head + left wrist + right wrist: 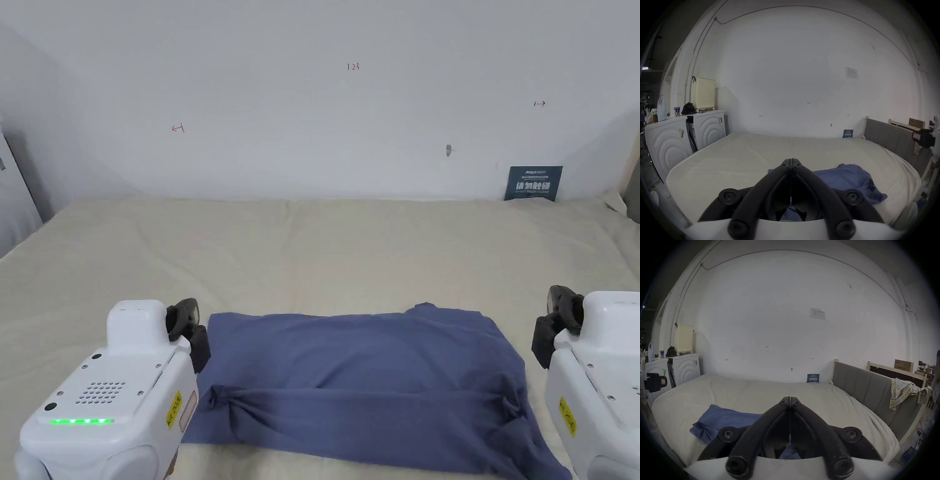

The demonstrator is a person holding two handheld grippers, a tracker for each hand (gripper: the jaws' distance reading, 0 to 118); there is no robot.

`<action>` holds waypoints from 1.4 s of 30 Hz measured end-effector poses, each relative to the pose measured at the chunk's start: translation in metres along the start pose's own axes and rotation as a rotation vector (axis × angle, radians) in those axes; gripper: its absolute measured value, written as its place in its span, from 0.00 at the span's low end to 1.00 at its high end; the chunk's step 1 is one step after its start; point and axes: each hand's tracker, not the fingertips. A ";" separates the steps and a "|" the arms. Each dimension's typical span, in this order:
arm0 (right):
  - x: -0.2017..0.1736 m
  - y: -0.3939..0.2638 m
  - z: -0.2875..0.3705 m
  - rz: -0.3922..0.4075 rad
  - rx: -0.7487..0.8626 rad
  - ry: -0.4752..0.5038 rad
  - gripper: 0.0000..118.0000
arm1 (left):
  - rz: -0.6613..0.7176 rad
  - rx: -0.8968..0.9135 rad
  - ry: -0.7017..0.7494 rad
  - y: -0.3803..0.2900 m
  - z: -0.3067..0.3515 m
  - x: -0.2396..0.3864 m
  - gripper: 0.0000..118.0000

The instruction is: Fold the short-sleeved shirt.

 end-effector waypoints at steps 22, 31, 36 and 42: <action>0.033 -0.013 -0.034 0.015 -0.107 -0.038 0.00 | 0.147 -0.743 0.010 -0.072 -0.156 -0.086 0.67; 0.040 -0.053 -0.075 0.007 -0.250 -0.075 0.00 | 0.171 -0.949 0.098 -0.158 -0.210 -0.102 0.80; 0.048 -0.078 -0.093 -0.021 -0.341 -0.091 0.00 | 0.131 -0.930 0.127 -0.176 -0.210 -0.097 0.50; 0.066 -0.132 -0.137 -0.107 -0.590 -0.125 0.60 | 0.175 -0.882 0.068 -0.162 -0.199 -0.108 0.08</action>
